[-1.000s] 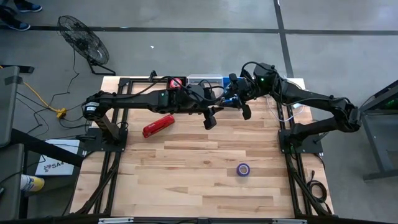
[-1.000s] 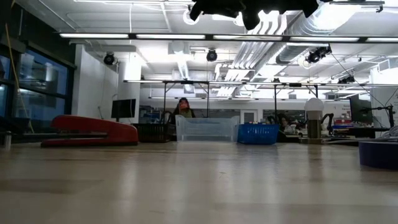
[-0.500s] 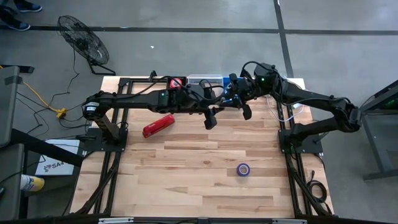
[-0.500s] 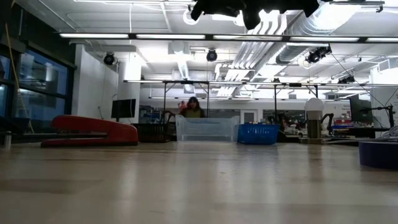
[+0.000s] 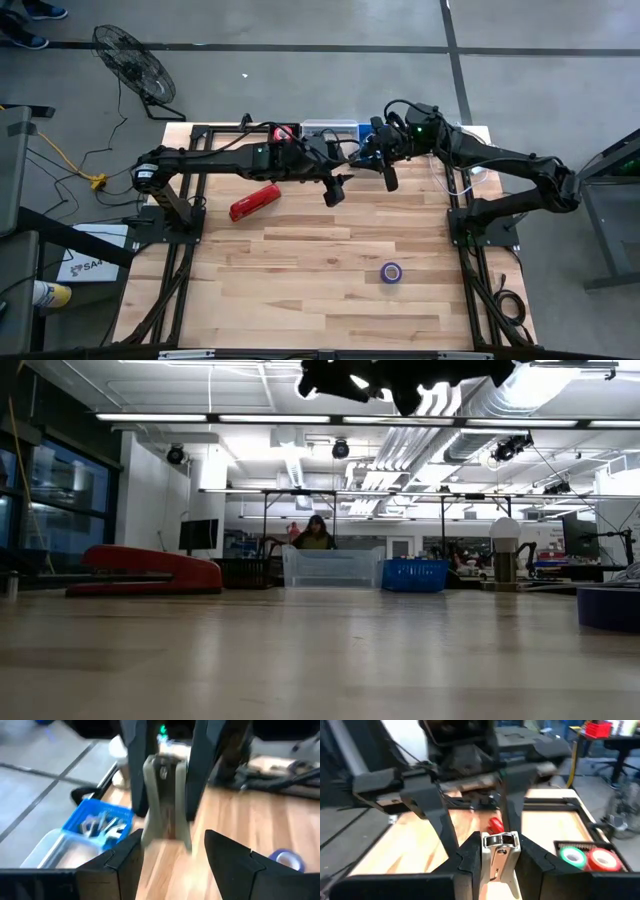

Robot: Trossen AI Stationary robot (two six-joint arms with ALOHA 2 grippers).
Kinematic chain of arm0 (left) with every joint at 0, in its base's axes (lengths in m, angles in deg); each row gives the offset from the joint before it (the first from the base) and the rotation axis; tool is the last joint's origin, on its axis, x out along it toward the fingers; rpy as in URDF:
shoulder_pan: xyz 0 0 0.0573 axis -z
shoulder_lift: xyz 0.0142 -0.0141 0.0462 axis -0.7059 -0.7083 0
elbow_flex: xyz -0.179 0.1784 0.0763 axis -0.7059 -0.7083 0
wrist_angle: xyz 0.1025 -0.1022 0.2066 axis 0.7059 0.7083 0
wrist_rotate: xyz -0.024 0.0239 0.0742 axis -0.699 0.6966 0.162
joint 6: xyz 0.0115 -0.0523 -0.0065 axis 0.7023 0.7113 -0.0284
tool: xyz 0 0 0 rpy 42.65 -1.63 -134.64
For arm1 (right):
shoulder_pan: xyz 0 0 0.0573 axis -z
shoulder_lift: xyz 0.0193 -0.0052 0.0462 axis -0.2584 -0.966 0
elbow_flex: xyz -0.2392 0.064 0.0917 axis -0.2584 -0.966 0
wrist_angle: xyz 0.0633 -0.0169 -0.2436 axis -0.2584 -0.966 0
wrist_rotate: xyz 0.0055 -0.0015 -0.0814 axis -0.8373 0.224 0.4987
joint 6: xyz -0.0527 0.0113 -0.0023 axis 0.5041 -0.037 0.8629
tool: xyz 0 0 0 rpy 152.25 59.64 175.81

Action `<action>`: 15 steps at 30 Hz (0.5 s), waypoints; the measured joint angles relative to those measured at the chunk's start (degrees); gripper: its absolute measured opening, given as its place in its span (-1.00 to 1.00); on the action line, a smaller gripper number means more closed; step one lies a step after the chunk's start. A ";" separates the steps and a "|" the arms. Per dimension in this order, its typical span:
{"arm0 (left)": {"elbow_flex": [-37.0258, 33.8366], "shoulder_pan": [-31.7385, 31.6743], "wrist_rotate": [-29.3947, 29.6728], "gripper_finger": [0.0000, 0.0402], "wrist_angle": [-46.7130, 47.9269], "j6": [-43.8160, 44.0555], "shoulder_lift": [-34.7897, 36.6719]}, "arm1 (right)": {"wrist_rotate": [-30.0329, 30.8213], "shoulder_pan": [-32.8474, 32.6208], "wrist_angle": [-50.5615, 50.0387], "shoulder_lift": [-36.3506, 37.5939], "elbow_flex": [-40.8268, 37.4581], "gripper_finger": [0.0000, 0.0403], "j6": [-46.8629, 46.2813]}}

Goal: Pick and place Stapler, Stapler remover, tape
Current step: Put the gray staple remover into the blue bin

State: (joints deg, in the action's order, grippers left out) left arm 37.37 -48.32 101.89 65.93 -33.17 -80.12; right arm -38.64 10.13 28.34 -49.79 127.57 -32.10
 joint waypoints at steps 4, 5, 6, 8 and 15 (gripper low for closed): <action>0.00 0.05 4.92 0.01 5.53 -0.13 1.09 | 3.48 0.59 -2.39 0.00 0.00 -0.62 -0.36; 0.00 0.04 5.75 0.01 6.20 -0.11 1.25 | 4.11 0.94 -2.94 0.00 0.00 -0.62 -0.53; 0.04 0.04 6.52 0.01 6.50 -0.12 1.31 | 4.60 1.35 -3.39 0.00 0.00 -0.62 -0.83; -0.04 0.04 7.47 0.01 9.06 -0.10 1.93 | 5.85 2.28 -4.57 0.00 0.00 -0.62 -1.61; 0.00 0.04 10.71 0.01 16.21 3.08 3.26 | 11.56 6.73 -10.49 0.00 0.00 -0.62 -3.61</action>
State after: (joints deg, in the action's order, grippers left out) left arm 37.38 -48.28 112.60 82.14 -30.09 -76.86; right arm -27.08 16.86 17.85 -49.79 127.57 -35.71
